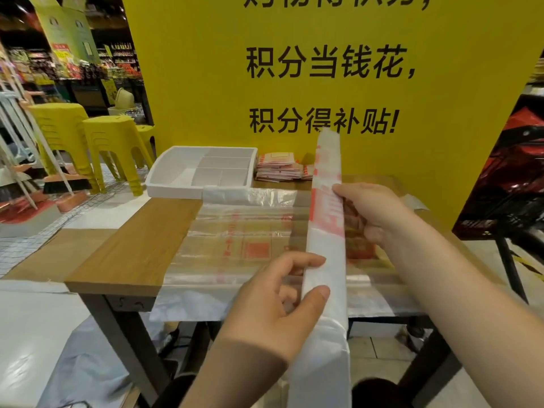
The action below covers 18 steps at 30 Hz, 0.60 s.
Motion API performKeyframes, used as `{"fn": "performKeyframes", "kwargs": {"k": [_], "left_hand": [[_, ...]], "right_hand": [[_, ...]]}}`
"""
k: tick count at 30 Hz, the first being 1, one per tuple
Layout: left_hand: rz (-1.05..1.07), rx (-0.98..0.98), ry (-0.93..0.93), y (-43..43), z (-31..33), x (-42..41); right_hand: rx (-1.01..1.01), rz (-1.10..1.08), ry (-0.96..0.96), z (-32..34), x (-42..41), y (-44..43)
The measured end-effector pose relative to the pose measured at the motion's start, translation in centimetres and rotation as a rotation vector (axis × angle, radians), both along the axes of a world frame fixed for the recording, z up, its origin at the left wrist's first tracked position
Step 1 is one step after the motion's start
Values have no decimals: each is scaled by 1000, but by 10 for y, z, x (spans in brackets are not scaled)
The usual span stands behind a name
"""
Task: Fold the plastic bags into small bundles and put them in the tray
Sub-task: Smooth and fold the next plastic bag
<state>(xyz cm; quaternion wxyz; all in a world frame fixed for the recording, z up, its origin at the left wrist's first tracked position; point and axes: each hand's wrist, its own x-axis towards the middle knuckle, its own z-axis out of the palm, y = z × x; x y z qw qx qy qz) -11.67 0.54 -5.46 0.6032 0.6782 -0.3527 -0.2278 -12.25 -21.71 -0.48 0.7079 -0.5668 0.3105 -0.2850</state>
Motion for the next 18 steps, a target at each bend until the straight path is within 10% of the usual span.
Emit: {"fn": "performKeyframes", "kwargs": {"k": [10,18], "left_hand": [[-43,26,156,5,-10,-12],[4,-28,223,8,-11,-15]], "right_hand": [[-1211,-111,521,-15,-34,8],[-1306,78,157,-62,-164,96]]}}
